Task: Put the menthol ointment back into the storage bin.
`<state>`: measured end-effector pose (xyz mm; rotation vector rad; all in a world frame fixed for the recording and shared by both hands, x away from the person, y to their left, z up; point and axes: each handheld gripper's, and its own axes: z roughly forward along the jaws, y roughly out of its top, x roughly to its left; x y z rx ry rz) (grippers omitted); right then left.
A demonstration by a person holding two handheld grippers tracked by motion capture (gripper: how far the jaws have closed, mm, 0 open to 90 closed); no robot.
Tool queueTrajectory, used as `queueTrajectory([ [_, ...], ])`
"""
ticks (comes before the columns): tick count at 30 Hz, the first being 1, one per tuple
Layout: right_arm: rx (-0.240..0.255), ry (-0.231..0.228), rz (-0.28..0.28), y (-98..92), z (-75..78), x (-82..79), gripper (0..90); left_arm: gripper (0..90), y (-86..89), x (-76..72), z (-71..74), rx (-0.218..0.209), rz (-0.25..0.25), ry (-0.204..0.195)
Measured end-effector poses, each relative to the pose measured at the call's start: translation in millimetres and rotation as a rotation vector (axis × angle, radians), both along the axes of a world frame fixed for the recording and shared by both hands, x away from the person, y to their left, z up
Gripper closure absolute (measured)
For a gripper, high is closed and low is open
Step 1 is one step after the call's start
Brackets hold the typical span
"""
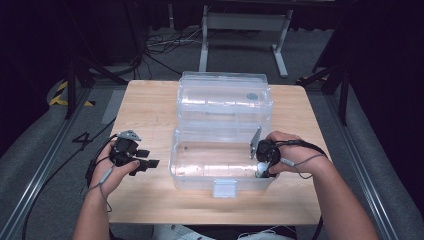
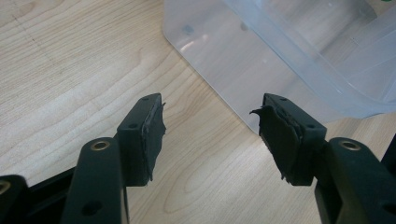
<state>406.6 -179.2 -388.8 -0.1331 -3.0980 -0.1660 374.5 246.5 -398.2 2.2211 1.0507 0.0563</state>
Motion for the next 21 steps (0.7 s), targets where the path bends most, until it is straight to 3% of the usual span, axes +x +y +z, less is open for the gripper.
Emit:
queueTrajectory([
  [21,-0.060,0.003,0.021,7.7,-9.7,1.8,49.8,40.6,2.1,1.3,-3.5,-0.004,0.010,0.015],
])
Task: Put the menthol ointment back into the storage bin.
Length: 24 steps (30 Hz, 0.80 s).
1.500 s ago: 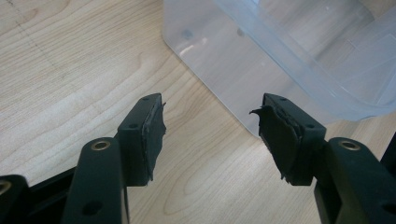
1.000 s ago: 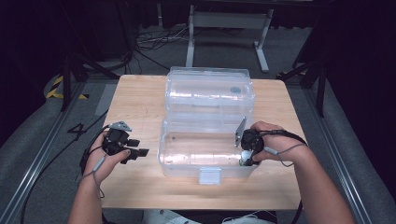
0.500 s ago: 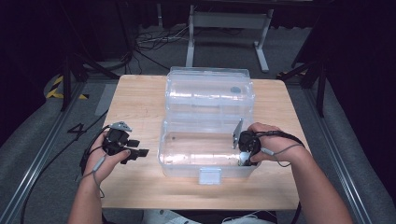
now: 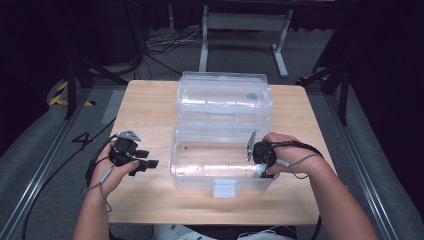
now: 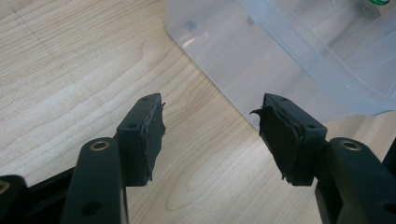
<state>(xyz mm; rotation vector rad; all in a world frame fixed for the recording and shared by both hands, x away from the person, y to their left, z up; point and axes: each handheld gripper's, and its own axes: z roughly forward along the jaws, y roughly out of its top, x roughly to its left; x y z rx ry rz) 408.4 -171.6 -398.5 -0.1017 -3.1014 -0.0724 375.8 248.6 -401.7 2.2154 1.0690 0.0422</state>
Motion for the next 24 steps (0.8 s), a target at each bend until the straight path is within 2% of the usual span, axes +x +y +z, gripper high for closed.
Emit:
queueTrajectory([
  [24,-0.043,-0.008,0.015,5.8,-6.3,2.0,49.7,40.0,3.2,2.2,-4.8,0.005,0.002,0.015],
])
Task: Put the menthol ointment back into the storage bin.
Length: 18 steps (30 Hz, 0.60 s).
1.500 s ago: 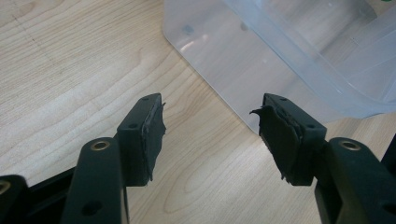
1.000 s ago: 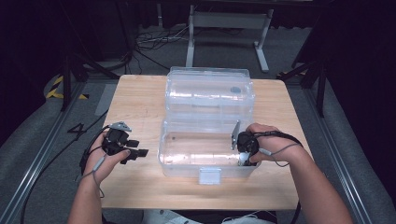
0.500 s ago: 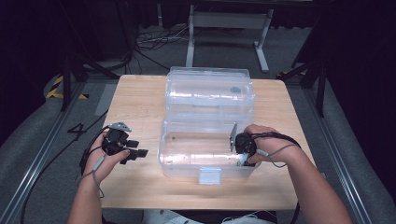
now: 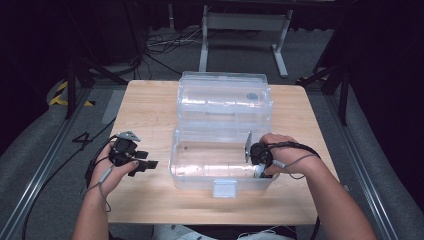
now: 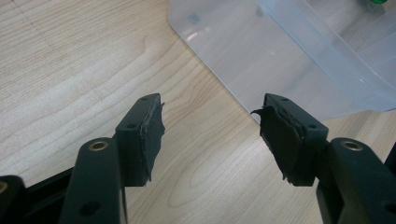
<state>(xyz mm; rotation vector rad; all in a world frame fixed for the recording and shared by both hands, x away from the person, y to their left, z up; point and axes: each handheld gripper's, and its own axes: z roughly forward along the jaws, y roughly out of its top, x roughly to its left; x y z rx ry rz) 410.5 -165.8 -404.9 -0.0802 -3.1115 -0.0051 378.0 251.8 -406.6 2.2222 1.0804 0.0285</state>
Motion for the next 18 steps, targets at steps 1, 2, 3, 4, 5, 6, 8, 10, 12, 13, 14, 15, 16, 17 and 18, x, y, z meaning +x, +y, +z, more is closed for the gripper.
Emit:
queueTrajectory([
  [1,0.000,0.002,0.002,0.2,-0.2,0.3,49.7,40.0,0.2,0.1,-0.3,0.000,0.001,0.001],
  [2,-0.001,0.003,0.003,0.4,-0.4,0.4,49.7,40.0,0.4,0.1,-0.4,-0.001,0.002,0.001],
  [3,-0.001,0.006,0.002,0.6,-0.6,0.5,49.7,40.0,0.4,0.1,-0.5,-0.001,0.002,0.001],
  [4,-0.007,0.008,0.004,1.0,-0.6,0.8,49.8,40.0,0.4,0.1,-0.5,-0.001,0.002,0.001],
  [5,-0.009,0.009,0.008,1.2,-0.6,1.2,49.7,40.0,0.5,0.1,-0.4,-0.002,0.001,0.001],
  [6,-0.007,0.014,0.012,1.1,-1.4,1.8,49.7,40.0,0.5,0.1,-0.4,-0.002,0.002,0.002],
  [8,-0.004,0.023,0.014,1.1,-2.1,2.6,49.7,40.0,0.9,0.3,-0.6,0.000,0.000,0.002],
  [10,-0.006,0.028,0.014,1.1,-2.3,2.9,49.7,40.0,1.1,0.3,-0.7,-0.001,0.000,0.003],
  [12,-0.009,0.029,0.015,1.3,-2.5,2.9,49.6,40.0,1.2,0.2,-0.8,-0.001,0.003,0.004],
  [13,-0.009,0.029,0.015,1.3,-2.5,2.9,49.6,40.0,1.3,0.3,-0.9,-0.001,0.003,0.003],
  [14,-0.008,0.029,0.013,1.3,-2.5,2.8,49.6,40.0,1.3,0.2,-0.9,-0.001,0.003,0.004],
  [15,-0.008,0.027,0.015,1.2,-2.5,2.8,49.5,40.0,1.4,0.2,-0.9,-0.001,0.002,0.005],
  [16,-0.010,0.027,0.014,1.2,-2.5,2.9,49.4,40.0,1.4,0.2,-0.9,-0.001,0.002,0.005],
  [17,-0.010,0.027,0.014,1.2,-2.5,2.9,49.4,40.0,1.4,0.3,-1.0,-0.001,0.003,0.004],
  [18,-0.009,0.028,0.012,1.1,-2.4,2.9,49.3,40.0,1.3,0.2,-1.0,-0.002,0.005,0.005],
])
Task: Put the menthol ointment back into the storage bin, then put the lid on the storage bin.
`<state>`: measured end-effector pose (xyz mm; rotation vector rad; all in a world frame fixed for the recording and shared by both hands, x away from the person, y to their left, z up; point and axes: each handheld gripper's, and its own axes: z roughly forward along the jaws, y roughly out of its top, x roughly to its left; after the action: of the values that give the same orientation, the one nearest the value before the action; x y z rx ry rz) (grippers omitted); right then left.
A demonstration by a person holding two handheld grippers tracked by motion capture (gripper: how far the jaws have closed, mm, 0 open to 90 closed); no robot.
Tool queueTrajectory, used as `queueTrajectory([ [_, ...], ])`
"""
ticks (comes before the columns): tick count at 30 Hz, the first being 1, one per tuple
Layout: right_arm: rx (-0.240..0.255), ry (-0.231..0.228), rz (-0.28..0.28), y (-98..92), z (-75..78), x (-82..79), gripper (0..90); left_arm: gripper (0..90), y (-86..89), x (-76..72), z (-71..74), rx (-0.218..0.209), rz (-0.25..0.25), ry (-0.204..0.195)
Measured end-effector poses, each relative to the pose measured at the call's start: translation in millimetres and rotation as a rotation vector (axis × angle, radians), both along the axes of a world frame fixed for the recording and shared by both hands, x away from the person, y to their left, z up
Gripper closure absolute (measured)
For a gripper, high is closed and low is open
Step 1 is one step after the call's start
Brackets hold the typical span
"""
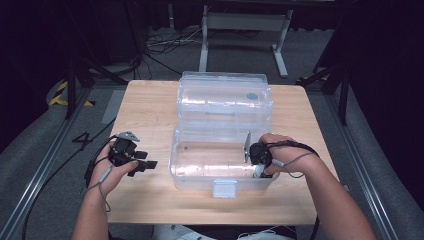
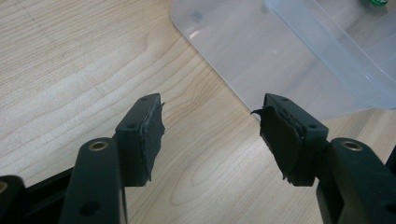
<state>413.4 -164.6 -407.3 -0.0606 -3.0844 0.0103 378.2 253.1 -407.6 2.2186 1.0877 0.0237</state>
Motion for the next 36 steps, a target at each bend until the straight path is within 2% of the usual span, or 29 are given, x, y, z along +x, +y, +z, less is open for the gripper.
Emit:
queueTrajectory([
  [10,0.008,0.003,0.000,-1.7,1.1,-0.5,48.7,40.0,0.1,0.1,-0.1,0.000,-0.001,0.000],
  [14,0.036,-0.002,-0.012,-4.8,5.4,-2.0,46.4,40.0,0.6,0.1,-0.1,-0.002,0.001,0.000],
  [21,0.121,-0.012,-0.030,-13.3,25.6,-6.5,46.2,40.0,-0.6,0.3,2.8,-0.004,-0.004,-0.008],
  [25,0.179,-0.035,-0.054,-18.7,38.5,-8.9,46.1,40.0,-3.8,-1.1,6.9,-0.005,-0.013,-0.019],
  [29,0.273,-0.048,-0.090,-24.6,53.7,-10.6,45.9,40.0,-7.7,-1.6,10.4,-0.012,-0.028,-0.029],
  [30,0.273,-0.048,-0.090,-24.6,53.7,-10.6,45.9,40.0,-7.7,-1.6,10.4,-0.012,-0.028,-0.029],
  [36,0.374,-0.100,-0.113,-27.3,73.7,-8.7,46.2,40.0,-9.4,-2.1,11.5,-0.013,-0.035,-0.032],
])
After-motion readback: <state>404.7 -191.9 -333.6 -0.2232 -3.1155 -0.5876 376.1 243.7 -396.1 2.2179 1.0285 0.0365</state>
